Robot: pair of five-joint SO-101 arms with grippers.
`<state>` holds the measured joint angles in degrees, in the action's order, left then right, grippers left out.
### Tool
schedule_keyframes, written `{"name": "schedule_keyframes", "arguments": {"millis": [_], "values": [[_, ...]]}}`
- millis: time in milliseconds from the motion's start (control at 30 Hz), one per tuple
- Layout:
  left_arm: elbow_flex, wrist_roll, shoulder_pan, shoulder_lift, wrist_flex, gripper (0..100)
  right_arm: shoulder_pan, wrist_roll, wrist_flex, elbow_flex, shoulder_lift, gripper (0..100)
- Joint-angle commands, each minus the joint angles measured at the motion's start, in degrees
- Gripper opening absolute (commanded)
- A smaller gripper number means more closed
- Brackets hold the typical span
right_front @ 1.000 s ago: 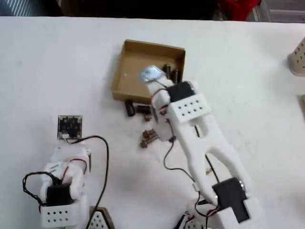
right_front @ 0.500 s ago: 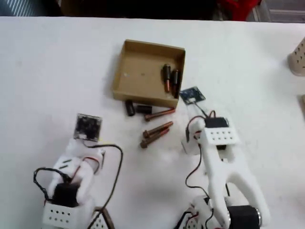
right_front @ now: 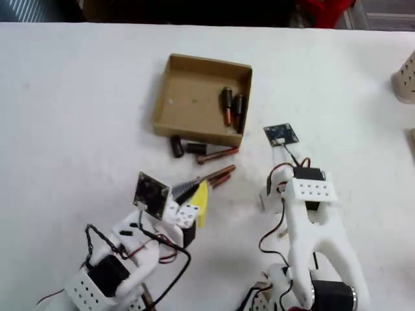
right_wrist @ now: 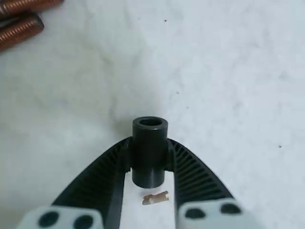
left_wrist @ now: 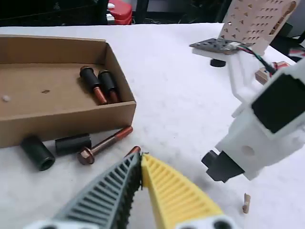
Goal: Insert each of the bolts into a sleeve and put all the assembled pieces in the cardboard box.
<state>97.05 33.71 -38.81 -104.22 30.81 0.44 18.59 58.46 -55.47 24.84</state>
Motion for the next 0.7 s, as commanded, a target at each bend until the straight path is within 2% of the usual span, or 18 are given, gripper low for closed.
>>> {"name": "schedule_keyframes", "arguments": {"millis": [0,100,667], "values": [[0.00,0.70,-2.07,-0.31,-1.76,2,0.40,0.35,-0.75,0.26,1.89,1.8],[0.00,0.88,-2.15,-0.31,-2.11,2,0.40,0.35,-0.75,0.26,1.89,1.8],[0.00,0.97,-0.66,-0.22,-15.21,2,0.40,0.00,-2.95,-0.44,1.89,1.8]]}}
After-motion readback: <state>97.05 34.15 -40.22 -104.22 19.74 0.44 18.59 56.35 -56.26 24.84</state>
